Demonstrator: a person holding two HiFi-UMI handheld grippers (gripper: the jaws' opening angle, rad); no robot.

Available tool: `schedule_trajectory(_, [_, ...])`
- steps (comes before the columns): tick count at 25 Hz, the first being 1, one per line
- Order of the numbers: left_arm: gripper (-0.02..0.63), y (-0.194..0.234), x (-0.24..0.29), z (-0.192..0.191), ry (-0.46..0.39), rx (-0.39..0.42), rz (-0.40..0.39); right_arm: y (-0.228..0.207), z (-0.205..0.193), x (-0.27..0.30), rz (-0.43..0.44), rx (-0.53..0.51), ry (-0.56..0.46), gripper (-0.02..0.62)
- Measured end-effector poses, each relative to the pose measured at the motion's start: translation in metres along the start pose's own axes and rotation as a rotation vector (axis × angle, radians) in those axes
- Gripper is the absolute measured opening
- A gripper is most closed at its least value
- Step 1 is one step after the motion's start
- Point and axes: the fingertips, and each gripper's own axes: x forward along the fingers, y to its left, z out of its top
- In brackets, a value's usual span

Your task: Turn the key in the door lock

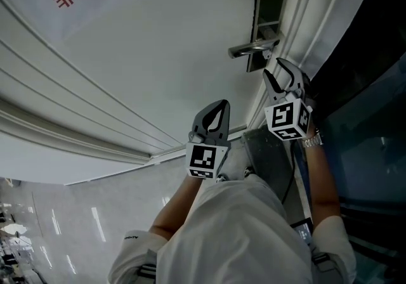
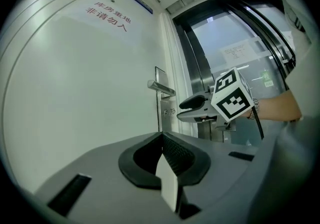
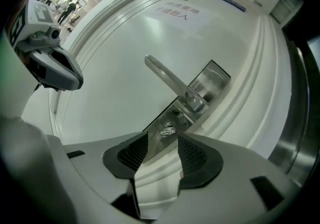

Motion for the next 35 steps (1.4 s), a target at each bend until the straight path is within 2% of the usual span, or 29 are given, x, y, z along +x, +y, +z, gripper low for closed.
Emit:
schedule_trajectory(8, [0.009, 0.003, 0.013, 0.006, -0.007, -0.002, 0.067, 0.001, -0.001, 0.030, 0.026, -0.256, 0.009, 0.176])
schedule_trajectory(15, [0.008, 0.001, 0.018, 0.000, 0.006, -0.005, 0.121, -0.001, -0.001, 0.040, 0.010, -0.356, -0.032, 0.176])
schedule_trajectory(18, [0.009, 0.002, 0.016, -0.001, 0.012, -0.006, 0.146, -0.001, -0.002, 0.043, 0.014, -0.367, -0.039, 0.175])
schedule_trajectory(20, [0.009, 0.002, 0.015, -0.001, 0.015, -0.007, 0.160, -0.003, 0.000, 0.042, 0.007, -0.350, -0.048, 0.173])
schedule_trajectory(22, [0.009, 0.002, 0.016, -0.001, 0.014, -0.008, 0.170, -0.006, 0.001, 0.041, -0.005, -0.325, -0.061, 0.132])
schedule_trajectory(25, [0.009, -0.002, 0.018, -0.001, 0.014, -0.006, 0.176, -0.008, 0.001, 0.040, -0.009, -0.258, -0.076, 0.129])
schedule_trajectory(35, [0.008, -0.004, 0.021, -0.002, 0.021, 0.001, 0.209, -0.014, 0.003, 0.039, -0.015, 0.110, -0.120, 0.123])
